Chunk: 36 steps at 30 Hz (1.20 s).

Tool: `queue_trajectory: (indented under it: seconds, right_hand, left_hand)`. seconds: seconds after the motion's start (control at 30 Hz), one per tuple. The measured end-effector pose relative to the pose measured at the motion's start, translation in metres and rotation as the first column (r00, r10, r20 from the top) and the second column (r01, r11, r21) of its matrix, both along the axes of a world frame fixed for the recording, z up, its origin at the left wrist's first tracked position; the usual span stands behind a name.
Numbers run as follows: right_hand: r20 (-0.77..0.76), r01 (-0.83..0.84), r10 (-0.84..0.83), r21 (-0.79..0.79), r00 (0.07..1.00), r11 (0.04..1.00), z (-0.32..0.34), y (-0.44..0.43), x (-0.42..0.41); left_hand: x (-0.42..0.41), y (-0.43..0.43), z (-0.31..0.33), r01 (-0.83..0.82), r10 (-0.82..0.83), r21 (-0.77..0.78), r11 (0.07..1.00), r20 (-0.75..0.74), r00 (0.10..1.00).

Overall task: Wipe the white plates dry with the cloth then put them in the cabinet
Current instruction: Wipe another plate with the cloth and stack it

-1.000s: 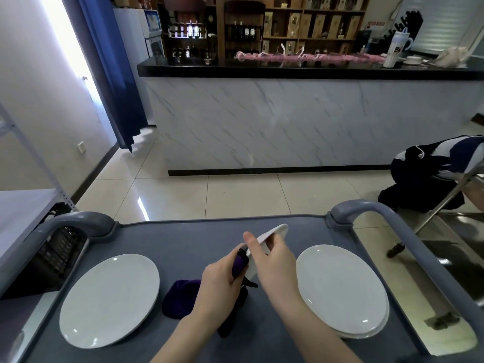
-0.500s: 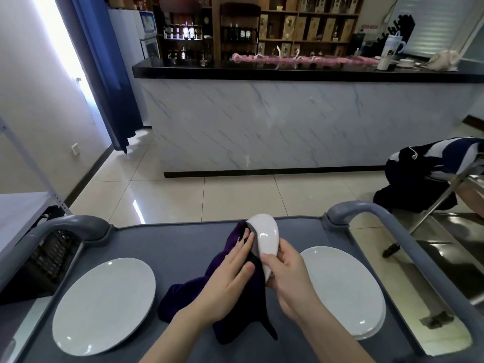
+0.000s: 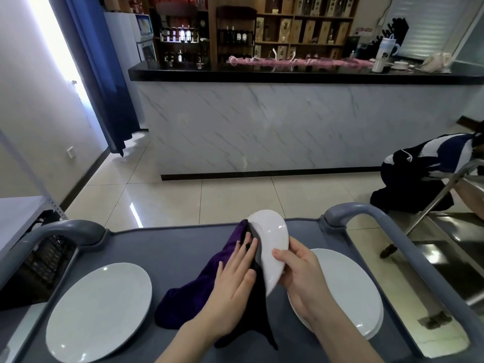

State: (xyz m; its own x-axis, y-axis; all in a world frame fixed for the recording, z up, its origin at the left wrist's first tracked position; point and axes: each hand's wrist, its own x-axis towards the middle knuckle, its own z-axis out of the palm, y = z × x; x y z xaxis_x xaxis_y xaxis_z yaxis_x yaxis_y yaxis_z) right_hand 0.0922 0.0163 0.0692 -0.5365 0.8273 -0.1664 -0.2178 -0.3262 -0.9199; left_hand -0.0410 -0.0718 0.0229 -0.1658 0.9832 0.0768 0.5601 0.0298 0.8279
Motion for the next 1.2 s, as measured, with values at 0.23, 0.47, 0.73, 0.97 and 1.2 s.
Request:
queue_trajectory:
  seconds: [0.23,0.47,0.73,0.97,1.2]
  right_hand:
    - [0.026,-0.18,0.178,0.105,0.984,0.978,0.003,-0.012,0.0]
    - [0.023,-0.195,0.194,0.134,0.981,0.972,0.011,-0.011,0.011]
    - [-0.066,-0.064,0.064,-0.009,0.996,0.998,0.007,0.003,-0.002]
    - [0.023,-0.24,0.239,0.035,0.971,0.97,-0.003,-0.016,-0.003]
    - [0.025,-0.221,0.22,0.085,0.975,0.972,0.0,-0.01,0.013]
  left_hand:
    - [-0.01,0.016,0.01,-0.039,0.035,0.121,0.992,0.038,0.999]
    - [-0.042,0.014,-0.017,-0.175,0.157,0.092,0.98,0.172,0.973]
    - [0.008,-0.008,-0.012,-0.09,0.088,0.088,0.992,0.028,0.996]
    - [-0.008,0.023,0.014,-0.075,0.086,0.163,0.984,-0.057,0.995]
    - [-0.038,0.029,-0.013,-0.187,0.171,0.134,0.973,0.122,0.978]
